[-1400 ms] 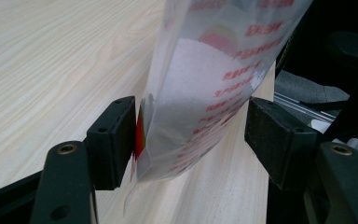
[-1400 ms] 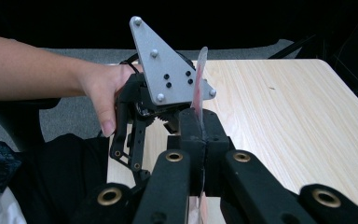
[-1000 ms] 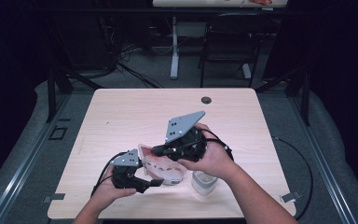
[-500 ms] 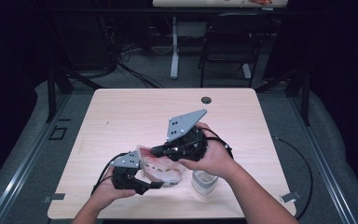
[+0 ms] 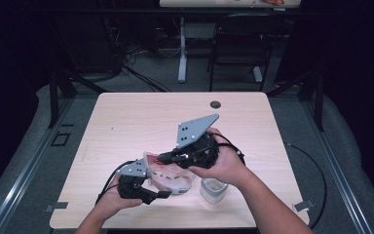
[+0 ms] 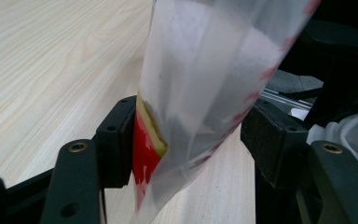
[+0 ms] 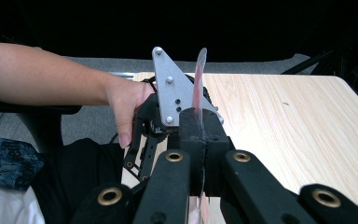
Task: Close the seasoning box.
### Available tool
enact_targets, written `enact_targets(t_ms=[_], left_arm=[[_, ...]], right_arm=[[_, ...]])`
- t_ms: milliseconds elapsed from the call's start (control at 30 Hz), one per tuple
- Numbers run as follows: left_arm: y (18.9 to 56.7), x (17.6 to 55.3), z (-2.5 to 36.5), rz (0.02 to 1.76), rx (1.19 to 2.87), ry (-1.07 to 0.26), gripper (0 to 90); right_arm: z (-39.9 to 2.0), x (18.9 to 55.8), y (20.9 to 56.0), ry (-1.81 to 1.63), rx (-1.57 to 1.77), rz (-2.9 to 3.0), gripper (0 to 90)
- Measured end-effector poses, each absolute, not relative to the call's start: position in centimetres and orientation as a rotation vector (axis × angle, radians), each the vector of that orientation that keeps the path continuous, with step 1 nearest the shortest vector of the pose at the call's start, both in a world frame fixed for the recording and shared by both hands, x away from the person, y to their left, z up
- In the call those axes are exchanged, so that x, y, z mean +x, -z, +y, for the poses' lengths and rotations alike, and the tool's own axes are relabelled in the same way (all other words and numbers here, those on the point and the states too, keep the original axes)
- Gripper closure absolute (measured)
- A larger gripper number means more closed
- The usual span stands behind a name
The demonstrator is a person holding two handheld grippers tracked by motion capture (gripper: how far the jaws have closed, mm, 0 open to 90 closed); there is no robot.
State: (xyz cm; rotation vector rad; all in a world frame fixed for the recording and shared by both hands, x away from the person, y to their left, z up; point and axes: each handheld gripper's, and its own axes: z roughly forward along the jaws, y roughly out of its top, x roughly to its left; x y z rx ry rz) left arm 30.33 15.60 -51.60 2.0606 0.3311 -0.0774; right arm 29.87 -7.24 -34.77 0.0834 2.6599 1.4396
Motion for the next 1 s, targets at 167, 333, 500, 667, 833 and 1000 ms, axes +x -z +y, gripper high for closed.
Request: enact_targets(t_ms=[167,333,500,667,833,1000], left_arm=[[51.59,30.25,15.61,0.332,2.072,0.082,42.6],[51.55,30.23,15.71,0.333,2.088,0.073,45.9],[51.41,30.17,15.81,0.337,2.11,0.046,48.8],[51.28,30.19,15.95,0.339,2.121,0.066,52.3],[51.31,30.18,15.87,0.352,2.134,0.086,54.1],[51.25,30.24,15.91,0.357,2.143,0.092,55.7]], right_arm=[[-7.39,29.91,34.87,-1.441,0.083,2.66,90.0],[-7.39,29.99,34.97,-1.436,0.074,2.665,90.0],[-7.51,30.17,35.17,-1.449,0.074,2.672,90.0],[-7.6,30.25,35.21,-1.45,0.085,2.672,90.0],[-7.89,30.51,35.4,-1.448,0.106,2.675,90.0],[-8.05,30.65,35.58,-1.45,0.126,2.67,89.8]])
